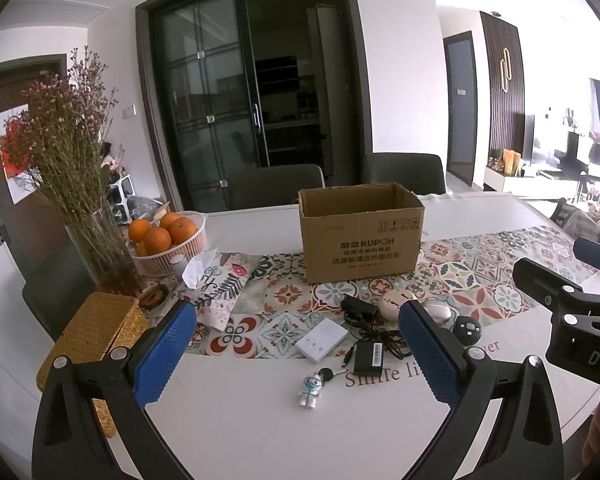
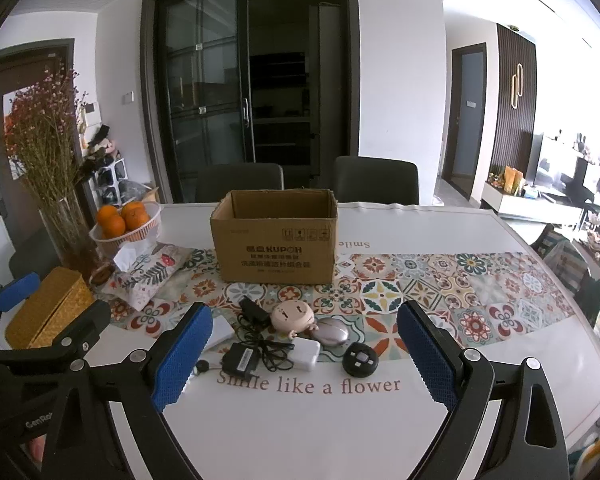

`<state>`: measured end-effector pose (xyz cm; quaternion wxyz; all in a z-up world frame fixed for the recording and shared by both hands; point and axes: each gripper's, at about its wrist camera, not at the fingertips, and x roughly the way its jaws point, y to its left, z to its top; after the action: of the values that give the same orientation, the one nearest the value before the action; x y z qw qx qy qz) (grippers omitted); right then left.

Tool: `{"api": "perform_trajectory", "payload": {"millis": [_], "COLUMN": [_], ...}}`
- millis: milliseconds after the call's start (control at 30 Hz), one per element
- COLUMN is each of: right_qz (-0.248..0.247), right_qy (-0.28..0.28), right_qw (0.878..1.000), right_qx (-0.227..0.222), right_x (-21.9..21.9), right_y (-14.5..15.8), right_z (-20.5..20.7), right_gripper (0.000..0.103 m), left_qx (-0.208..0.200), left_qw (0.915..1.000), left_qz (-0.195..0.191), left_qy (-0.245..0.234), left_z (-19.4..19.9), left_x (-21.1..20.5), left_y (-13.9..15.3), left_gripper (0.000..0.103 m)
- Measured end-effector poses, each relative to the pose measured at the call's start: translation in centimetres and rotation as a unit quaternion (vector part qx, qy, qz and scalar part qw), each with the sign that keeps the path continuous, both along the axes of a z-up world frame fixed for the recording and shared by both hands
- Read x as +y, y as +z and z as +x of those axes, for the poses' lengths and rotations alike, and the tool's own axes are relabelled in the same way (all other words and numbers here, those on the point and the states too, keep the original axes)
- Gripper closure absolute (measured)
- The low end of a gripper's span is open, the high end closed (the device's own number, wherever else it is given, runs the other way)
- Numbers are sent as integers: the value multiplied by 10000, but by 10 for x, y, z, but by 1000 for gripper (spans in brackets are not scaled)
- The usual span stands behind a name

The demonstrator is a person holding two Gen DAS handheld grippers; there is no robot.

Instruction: Organize rigid objects

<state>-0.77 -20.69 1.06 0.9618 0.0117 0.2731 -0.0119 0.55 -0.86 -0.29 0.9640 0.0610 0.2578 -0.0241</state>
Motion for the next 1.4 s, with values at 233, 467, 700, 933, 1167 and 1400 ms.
{"api": "perform_trajectory", "payload": {"millis": [233,467,700,933,1167,1400], "right_qz": [1,2,2,5,12,18], "right_qy": [3,-3,4,-2,-17,-154], "right_qw": [10000,10000,10000,10000,10000,9998], "right_qx": [-1,0,2,19,44,132], "right_x": [0,-1,-1,-1,-3,-2], "right_y": [0,0,0,0,-2,-9], "right_z": [0,0,1,1,0,2], "right_gripper": [9,9,9,9,9,9], "left_qx": [-2,-6,-1,12,14,275], "left_qw": [10000,10000,10000,10000,10000,9994], "left_qz": [0,-7,-5,4,1,-27], "left_qy": [6,7,1,4,-2,-191], "left_z": [1,0,0,-1,-1,5], "left_x": [-1,-1,-1,-4,-5,-5], "left_y": [0,1,1,0,-1,-11], "left_gripper": [0,0,0,0,0,0]}}
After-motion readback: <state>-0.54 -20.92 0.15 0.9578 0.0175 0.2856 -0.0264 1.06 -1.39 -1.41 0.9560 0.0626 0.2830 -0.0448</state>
